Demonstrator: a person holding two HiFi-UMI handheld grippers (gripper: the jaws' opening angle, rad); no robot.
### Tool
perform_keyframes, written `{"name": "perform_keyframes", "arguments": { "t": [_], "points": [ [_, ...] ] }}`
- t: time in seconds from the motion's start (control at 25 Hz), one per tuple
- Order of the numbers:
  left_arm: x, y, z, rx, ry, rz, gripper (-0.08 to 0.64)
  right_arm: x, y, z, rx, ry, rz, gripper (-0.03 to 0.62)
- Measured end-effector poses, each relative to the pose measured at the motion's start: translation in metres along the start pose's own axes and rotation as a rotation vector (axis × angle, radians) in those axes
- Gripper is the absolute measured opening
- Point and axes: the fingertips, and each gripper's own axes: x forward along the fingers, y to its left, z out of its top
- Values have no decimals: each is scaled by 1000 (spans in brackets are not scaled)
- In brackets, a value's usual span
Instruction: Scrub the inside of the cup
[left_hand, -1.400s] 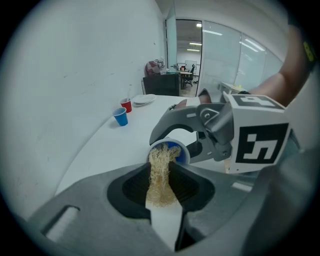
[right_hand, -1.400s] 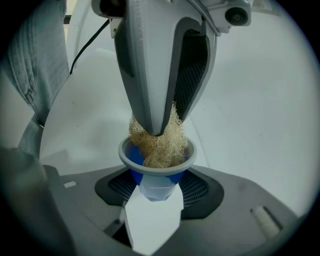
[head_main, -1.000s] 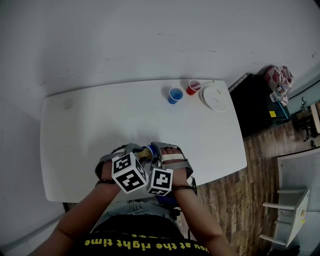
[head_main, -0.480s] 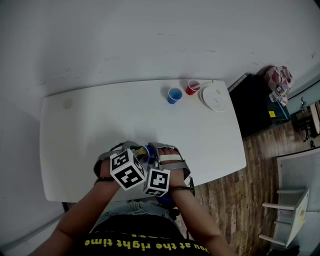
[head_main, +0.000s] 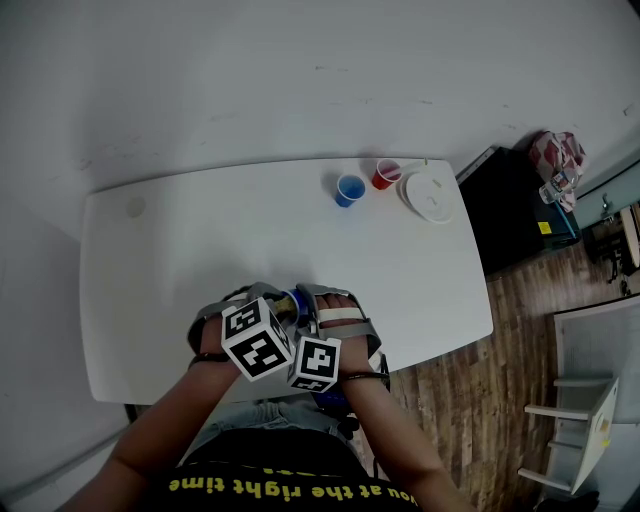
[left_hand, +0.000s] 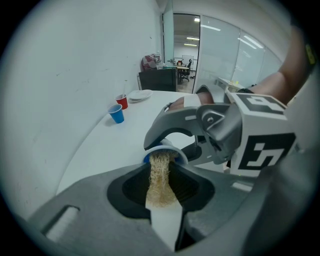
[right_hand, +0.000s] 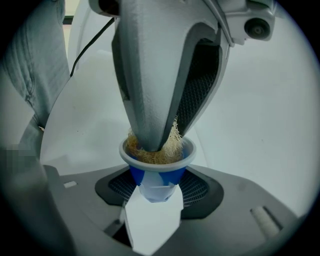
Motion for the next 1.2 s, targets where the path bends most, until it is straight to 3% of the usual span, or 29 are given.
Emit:
{"name": "perform_keyframes", "arguments": {
  "t": [0.24,0.6,0.92,1.2],
  "points": [
    [2,8,-3,-15,14,20,112,1,0,5,13,7,5,262],
    [4,1,-5,47,46,15,112,2,0,5,-19,0,7,262],
    [-5,0,-6,-46,-11,-82,112,1,6,8,1,-25,13,261],
    [-11,11,-9,-49,7,-7,112,1,5,-2,47,-11,10,261]
  ]
}}
